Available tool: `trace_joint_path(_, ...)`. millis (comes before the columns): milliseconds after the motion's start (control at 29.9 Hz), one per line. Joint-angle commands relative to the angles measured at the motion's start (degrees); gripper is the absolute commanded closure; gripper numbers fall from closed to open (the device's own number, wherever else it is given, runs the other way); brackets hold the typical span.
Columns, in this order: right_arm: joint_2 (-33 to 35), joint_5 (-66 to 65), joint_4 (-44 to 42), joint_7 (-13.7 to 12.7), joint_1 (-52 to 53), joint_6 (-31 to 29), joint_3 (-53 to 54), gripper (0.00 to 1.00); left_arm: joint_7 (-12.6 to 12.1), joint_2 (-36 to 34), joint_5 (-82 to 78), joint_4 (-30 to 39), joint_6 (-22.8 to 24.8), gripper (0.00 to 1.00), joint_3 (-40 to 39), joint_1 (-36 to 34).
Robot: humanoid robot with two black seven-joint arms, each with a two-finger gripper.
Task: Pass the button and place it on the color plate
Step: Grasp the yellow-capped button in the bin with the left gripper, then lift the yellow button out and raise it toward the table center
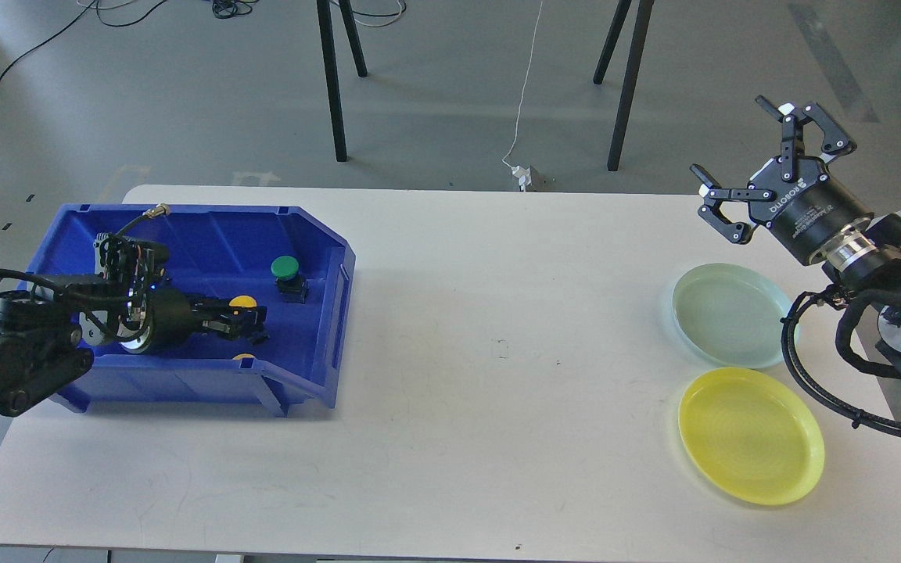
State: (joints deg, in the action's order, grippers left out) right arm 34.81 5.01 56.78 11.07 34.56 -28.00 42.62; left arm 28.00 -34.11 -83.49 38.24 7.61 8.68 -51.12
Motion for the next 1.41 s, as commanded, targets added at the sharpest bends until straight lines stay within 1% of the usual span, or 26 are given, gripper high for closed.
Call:
trace_joint_path(0,0.0,0.0,0.0,0.0,-0.4,0.0,0.0,0.01,0.0,-0.1,-0.2,0.0,0.0,0.75,0.0,-0.2)
trace_joint_path(33,0.0,0.0,0.0,0.0,-0.5,0.0,0.0,0.01,0.0,-0.1,-0.2,0.1,0.0,0.78,0.0,-0.2)
trace_joint_path(100,0.0,0.0,0.0,0.0,-0.5,0.0,0.0,0.01,0.0,-0.1,-0.1,0.1,-0.1,0.91,-0.1,-0.2)
trace_joint_path(234,0.0,0.1,0.1,0.0,-0.6,0.0,0.0,0.01,0.0,-1.0,0.0,1.7,0.1,0.92,-0.4,-1.0)
trace_joint_path(268,0.1,0.1,0.1,0.0,-0.6,0.0,0.0,0.01,0.0,-2.1,0.0,3.1,0.4,0.92,-0.5,-2.0)
trace_joint_path(335,0.1,0.3,0.3,-0.1,-0.7,0.0,0.1,0.01,0.0,-6.3,0.3,7.7,1.3,0.92,-0.8,-3.9)
trace_joint_path(435,0.2,0.3,1.8,-0.1,-1.2,0.0,1.0,0.01,0.0,-13.8,0.7,18.0,3.9,0.91,-3.0,-6.3)
trace_joint_path(535,0.3,0.1,2.1,-0.1,-1.4,0.0,2.3,0.01,0.0,-21.7,1.1,30.6,6.7,0.9,-9.5,-6.8)
trace_joint_path(569,0.3,0.1,2.1,-0.1,-1.3,0.0,2.7,0.01,0.0,-24.7,2.0,35.1,8.3,0.9,-12.3,-6.7)
trace_joint_path(636,0.3,-0.1,2.1,-0.1,-1.3,0.0,3.4,0.01,0.0,-28.9,5.6,41.3,11.4,0.9,-17.0,-6.5)
trace_joint_path(703,1.0,-0.3,3.2,-0.1,-1.6,0.0,3.5,0.01,0.0,-30.6,11.4,45.1,13.6,0.9,-20.5,-6.5)
trace_joint_path(770,2.5,-0.5,6.0,0.0,-2.8,0.0,3.6,0.01,0.0,-30.9,18.7,48.1,14.3,0.9,-23.1,-6.5)
trace_joint_path(836,3.8,-0.5,9.0,0.0,-4.8,0.0,3.9,0.01,0.0,-29.6,27.5,50.3,14.2,0.9,-25.1,-6.4)
trace_joint_path(870,4.5,-0.7,10.4,0.1,-5.9,0.0,4.4,0.01,0.0,-27.4,31.9,50.5,14.0,0.9,-25.7,-6.4)
trace_joint_path(937,6.0,-1.6,13.0,1.0,-8.5,0.0,6.0,0.01,0.0,-20.5,38.4,49.9,13.6,0.9,-26.2,-6.4)
trace_joint_path(1004,7.4,-2.9,15.3,3.0,-13.1,0.0,8.6,0.01,0.0,-13.0,42.1,46.9,12.2,0.9,-26.2,-6.2)
trace_joint_path(1037,7.6,-3.7,15.8,3.2,-15.3,0.0,9.8,0.01,0.0,-9.9,42.5,45.5,11.0,0.9,-26.2,-5.7)
trace_joint_path(1104,7.7,-6.3,17.4,3.2,-19.3,0.0,11.6,0.01,0.0,-3.5,42.4,42.0,8.8,0.89,-26.2,-4.0)
trace_joint_path(1204,9.2,-10.2,22.0,3.0,-23.5,0.0,12.0,0.01,0.0,3.2,41.3,36.4,8.1,0.89,-25.6,-3.1)
trace_joint_path(1271,9.9,-12.7,25.6,2.6,-25.1,0.0,11.3,0.01,0.0,5.9,40.3,34.5,8.1,0.89,-25.6,-2.4)
trace_joint_path(1372,8.9,-16.1,28.8,1.1,-25.7,0.0,9.1,0.01,0.0,6.9,40.0,34.1,8.1,0.89,-25.7,-2.0)
